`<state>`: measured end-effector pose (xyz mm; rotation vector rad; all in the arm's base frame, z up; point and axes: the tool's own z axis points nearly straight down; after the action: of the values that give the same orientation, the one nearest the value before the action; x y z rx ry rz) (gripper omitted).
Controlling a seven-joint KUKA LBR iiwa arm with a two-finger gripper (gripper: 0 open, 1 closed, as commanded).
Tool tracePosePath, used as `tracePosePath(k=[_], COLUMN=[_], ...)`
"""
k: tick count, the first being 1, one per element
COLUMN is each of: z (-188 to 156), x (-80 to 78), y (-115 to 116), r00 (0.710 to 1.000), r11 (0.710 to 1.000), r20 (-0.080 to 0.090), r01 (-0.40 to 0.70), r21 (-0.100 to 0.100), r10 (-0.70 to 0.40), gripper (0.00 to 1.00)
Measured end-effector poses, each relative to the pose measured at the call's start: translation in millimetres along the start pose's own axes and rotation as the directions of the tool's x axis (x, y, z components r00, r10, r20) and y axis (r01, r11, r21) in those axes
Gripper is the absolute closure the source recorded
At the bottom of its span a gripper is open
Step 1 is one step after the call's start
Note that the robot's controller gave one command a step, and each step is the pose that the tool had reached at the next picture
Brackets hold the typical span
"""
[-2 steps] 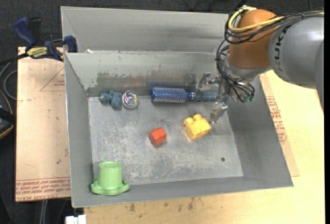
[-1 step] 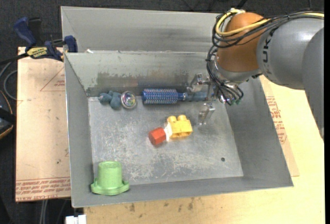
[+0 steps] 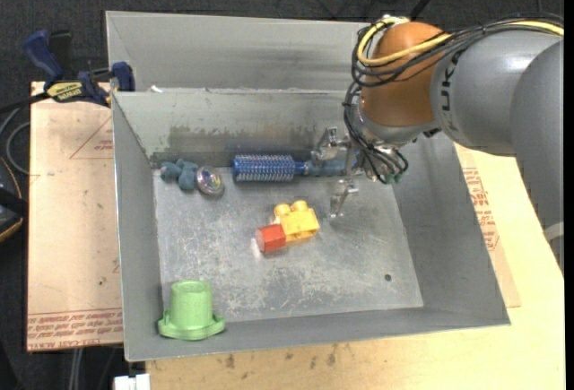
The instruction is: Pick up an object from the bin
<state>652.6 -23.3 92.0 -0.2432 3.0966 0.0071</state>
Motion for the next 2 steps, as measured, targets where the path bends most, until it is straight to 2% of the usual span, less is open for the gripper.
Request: tracePosePath(k=[1,2], z=[12,-5], x=[16.2,-15.4], y=[12,89], r00=[0.997,0.990], r11=[0.997,0.991], r20=[-0.037,-0.048], r01=[0.071,0.134], r21=[-0.006,-0.006], r10=[-0.071,-0.134], gripper=[0.00,0.00])
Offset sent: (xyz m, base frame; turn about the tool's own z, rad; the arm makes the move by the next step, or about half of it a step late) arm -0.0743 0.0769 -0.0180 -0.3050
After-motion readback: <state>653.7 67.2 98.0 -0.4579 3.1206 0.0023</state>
